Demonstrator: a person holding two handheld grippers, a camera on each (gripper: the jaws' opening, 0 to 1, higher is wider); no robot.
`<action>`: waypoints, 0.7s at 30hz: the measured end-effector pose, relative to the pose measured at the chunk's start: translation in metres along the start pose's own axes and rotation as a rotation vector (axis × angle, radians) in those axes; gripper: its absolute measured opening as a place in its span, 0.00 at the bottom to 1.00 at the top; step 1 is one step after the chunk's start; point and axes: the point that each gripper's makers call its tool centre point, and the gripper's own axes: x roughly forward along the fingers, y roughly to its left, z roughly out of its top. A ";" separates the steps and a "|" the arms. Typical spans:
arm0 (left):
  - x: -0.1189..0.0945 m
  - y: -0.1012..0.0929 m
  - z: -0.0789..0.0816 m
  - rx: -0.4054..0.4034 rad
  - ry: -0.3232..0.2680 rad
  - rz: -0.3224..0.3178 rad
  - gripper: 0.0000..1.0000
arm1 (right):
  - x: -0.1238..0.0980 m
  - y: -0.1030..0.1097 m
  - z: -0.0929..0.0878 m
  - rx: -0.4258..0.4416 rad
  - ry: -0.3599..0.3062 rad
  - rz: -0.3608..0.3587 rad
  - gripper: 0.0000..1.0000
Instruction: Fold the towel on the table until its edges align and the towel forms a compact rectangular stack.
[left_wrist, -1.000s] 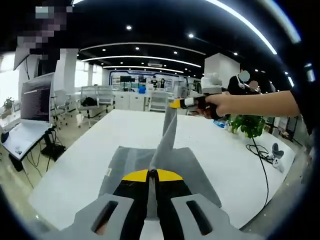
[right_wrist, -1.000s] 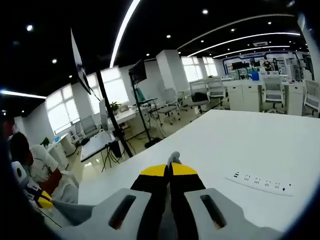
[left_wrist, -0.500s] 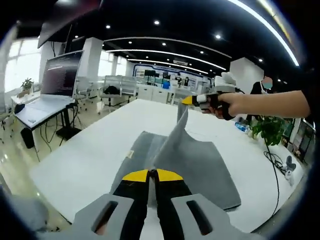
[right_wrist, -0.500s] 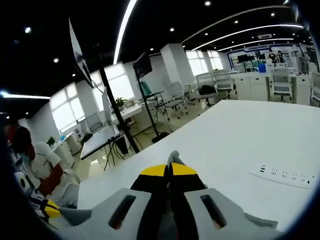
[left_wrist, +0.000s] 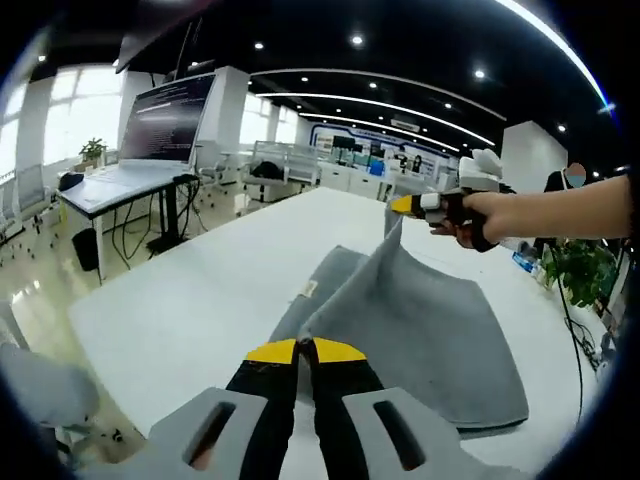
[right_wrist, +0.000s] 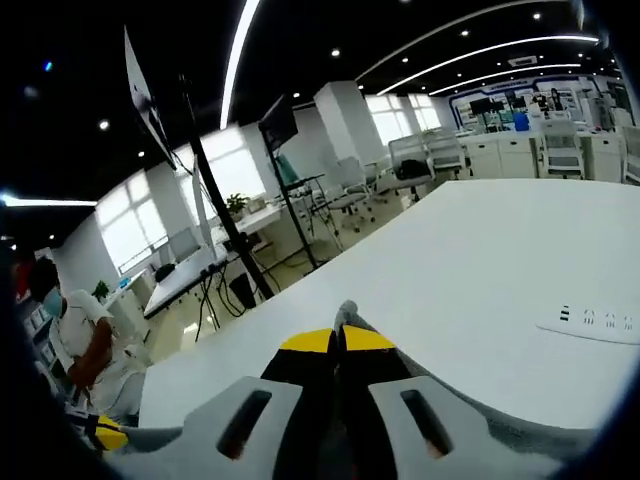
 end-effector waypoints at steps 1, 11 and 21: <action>0.002 0.001 -0.002 -0.003 0.001 0.006 0.04 | 0.001 0.000 -0.001 0.001 0.002 0.001 0.00; 0.017 0.017 -0.030 -0.007 0.043 0.026 0.05 | 0.036 0.003 -0.025 -0.059 0.024 0.007 0.00; 0.024 0.024 -0.044 -0.016 0.075 0.063 0.05 | 0.051 0.006 -0.035 -0.087 0.037 0.008 0.00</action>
